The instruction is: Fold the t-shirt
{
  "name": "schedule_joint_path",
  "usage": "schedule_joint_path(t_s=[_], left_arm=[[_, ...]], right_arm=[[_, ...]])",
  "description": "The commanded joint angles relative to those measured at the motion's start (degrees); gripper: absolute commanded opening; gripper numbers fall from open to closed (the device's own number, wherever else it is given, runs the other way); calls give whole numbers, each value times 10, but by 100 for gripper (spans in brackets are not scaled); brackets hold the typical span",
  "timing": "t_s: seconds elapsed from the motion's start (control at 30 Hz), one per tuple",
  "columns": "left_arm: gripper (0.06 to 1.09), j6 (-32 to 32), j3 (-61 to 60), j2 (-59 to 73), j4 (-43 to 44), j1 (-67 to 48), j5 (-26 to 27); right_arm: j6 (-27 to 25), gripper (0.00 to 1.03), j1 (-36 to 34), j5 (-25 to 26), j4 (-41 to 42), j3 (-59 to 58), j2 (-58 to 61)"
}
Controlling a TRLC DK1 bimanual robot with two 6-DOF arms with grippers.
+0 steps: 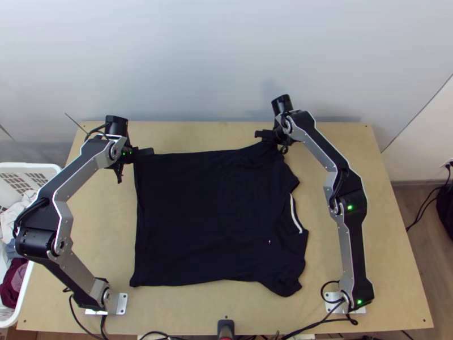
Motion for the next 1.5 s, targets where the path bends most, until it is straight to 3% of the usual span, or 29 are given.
schedule_joint_path(t_s=[0.0,0.17,0.47,0.53,0.6,0.7,0.77,1.17,1.27,1.47], left_arm=[[10,-1,-2,-1,-3,0,0],[10,-1,-2,-1,-5,0,0],[10,0,0,-5,-7,1,0],[10,0,0,-6,-7,1,0],[10,0,-1,-6,-8,1,0],[10,-1,-1,-5,-8,-1,0],[10,-1,0,-5,-8,-3,1],[10,-1,5,-6,-11,-3,0],[10,-1,5,-6,-12,-1,0],[10,-1,5,-7,-16,1,0]], right_arm=[[-9,19,4,2,-2,31,16],[-24,3,9,2,-11,31,18],[-55,3,11,29,-24,36,24],[-57,16,10,29,-36,36,22],[-56,48,11,38,-54,35,17],[-53,86,11,44,-82,35,18],[-52,90,11,46,-92,35,21],[-53,84,15,61,-94,66,44],[-61,44,20,62,-87,71,45],[-68,17,24,62,-83,71,46]])
